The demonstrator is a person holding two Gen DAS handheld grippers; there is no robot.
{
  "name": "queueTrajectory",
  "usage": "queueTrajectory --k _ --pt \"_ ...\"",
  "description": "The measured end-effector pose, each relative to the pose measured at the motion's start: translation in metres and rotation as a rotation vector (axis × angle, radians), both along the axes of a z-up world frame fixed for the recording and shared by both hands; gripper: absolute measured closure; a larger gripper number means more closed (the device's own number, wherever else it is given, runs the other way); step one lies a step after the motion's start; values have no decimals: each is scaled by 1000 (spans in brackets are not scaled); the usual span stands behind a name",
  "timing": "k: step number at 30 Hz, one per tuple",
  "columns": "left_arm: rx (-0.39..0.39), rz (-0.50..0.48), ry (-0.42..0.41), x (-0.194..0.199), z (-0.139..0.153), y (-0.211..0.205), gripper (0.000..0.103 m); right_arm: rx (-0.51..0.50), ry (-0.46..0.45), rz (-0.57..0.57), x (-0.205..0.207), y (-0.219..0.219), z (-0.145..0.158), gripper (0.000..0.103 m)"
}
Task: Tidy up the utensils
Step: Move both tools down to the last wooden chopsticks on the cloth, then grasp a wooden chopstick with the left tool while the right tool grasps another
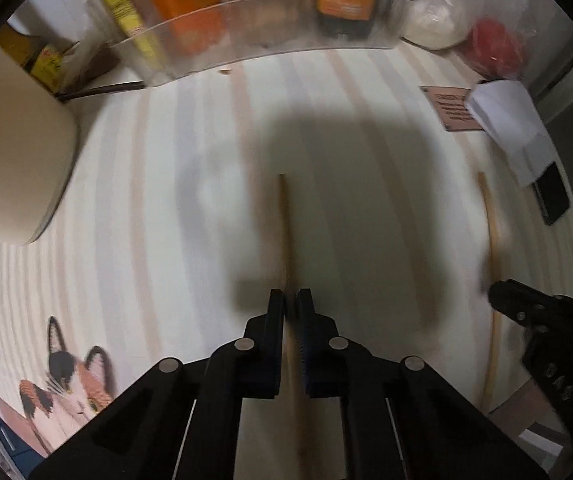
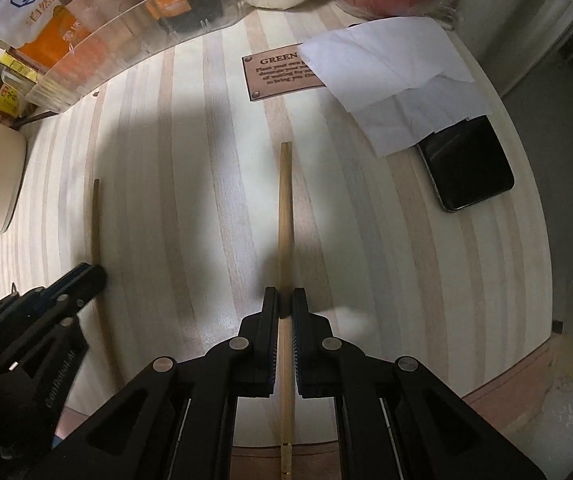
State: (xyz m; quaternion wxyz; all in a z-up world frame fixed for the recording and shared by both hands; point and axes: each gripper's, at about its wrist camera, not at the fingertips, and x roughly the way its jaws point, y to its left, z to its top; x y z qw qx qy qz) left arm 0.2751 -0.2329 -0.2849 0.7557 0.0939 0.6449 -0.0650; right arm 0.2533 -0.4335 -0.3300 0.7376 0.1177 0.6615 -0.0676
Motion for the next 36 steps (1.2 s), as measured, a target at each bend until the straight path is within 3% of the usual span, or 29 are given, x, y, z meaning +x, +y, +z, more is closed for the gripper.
queueTrajectory --k 4,8,12,16,23,26,29,34,35,36 --pt "12 56 -4 -6 6 41 99 66 -17 20 8 26 5 96" --pt "45 130 -14 -22 16 109 99 151 -28 64 18 68 14 96" --pt "80 215 -6 -45 24 181 99 214 -16 148 27 129 14 97" --pt "80 299 10 -64 23 238 99 214 36 248 31 195 3 97" --pt "-98 355 34 -78 16 289 95 105 94 314 37 243 -4 95" --pt "-219 366 50 -76 15 305 84 100 134 293 49 252 -5 94" --pt "-303 367 67 -75 15 323 79 88 159 251 57 252 -3 83" --pt "-325 314 63 -72 13 327 79 36 154 250 49 254 -2 82" --pt "-316 303 57 -70 14 326 79 13 149 255 45 256 -2 84" --pt "-307 291 52 -66 16 325 79 -16 155 256 41 259 -1 95"
